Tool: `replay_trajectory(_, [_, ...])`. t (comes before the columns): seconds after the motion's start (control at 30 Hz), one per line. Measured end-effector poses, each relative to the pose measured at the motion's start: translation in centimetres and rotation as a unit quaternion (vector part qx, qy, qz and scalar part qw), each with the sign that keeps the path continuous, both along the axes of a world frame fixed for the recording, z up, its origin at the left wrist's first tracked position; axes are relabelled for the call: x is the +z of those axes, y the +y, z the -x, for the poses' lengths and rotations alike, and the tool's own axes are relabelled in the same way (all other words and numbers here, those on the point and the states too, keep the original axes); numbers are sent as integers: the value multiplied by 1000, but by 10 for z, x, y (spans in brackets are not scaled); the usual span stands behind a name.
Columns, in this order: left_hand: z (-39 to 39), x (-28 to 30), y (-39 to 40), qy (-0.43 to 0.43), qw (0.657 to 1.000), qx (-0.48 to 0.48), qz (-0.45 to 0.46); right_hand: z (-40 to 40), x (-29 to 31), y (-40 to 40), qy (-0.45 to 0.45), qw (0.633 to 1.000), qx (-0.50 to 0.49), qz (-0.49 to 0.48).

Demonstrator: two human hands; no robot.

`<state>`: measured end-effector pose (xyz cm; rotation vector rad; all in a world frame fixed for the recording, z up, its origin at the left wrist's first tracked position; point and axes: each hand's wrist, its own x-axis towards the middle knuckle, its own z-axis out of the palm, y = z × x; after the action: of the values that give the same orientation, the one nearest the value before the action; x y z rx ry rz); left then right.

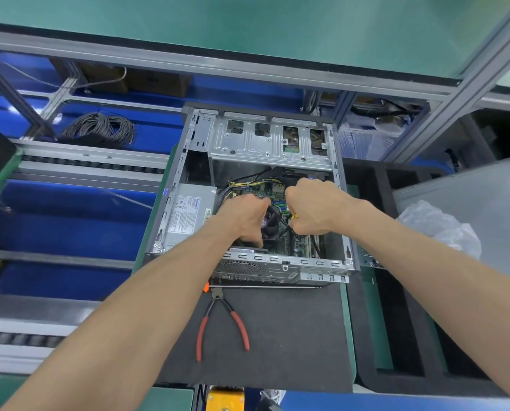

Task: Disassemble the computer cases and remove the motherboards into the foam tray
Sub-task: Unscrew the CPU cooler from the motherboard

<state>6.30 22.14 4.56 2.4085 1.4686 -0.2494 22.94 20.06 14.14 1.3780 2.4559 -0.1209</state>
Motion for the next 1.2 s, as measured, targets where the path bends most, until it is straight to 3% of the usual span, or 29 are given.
replay_trajectory(0.3, [1, 1, -1, -6, 1000, 4, 10, 26, 7, -2, -49, 998, -4, 39])
replay_trajectory(0.37, [0, 1, -1, -5, 1000, 2, 12, 34, 8, 4, -43, 987, -104, 117])
replay_trajectory(0.43, [0, 0, 0, -7, 1000, 2, 10, 36, 12, 11, -46, 946, -212, 241])
replay_trajectory(0.5, [0, -1, 1, -11, 1000, 5, 7, 36, 19, 14, -61, 921, -239, 300])
replay_trajectory(0.6, [1, -4, 1, -13, 1000, 3, 14, 42, 19, 6, -109, 964, -130, 204])
replay_trajectory(0.67, [0, -5, 2, -9, 1000, -3, 24, 49, 14, -6, -168, 983, 44, 60])
replay_trajectory(0.73, [-2, -5, 2, 6, 999, -2, 41, 55, 11, -16, -214, 944, 247, -32])
replay_trajectory(0.77, [-2, -6, 2, 11, 999, -3, 46, 55, 9, -17, -212, 931, 295, -46])
replay_trajectory(0.83, [-3, -6, 0, -6, 999, 2, 36, 49, 12, -10, -170, 951, 255, -49])
replay_trajectory(0.93, [-1, -1, -2, -35, 999, 11, 23, 42, 14, 0, -104, 994, 17, 42])
replay_trajectory(1.03, [-1, 0, -2, -17, 1000, 2, 11, 40, 17, 9, -65, 936, -199, 282])
replay_trajectory(1.1, [0, 0, -1, -20, 1000, 0, 7, 41, 17, 10, -82, 940, -180, 279])
replay_trajectory(1.17, [1, -3, 0, -33, 999, 0, 10, 43, 15, 2, -150, 978, -29, 144])
replay_trajectory(1.2, [1, -4, 0, -37, 999, 1, 15, 45, 12, -5, -190, 977, 73, 60])
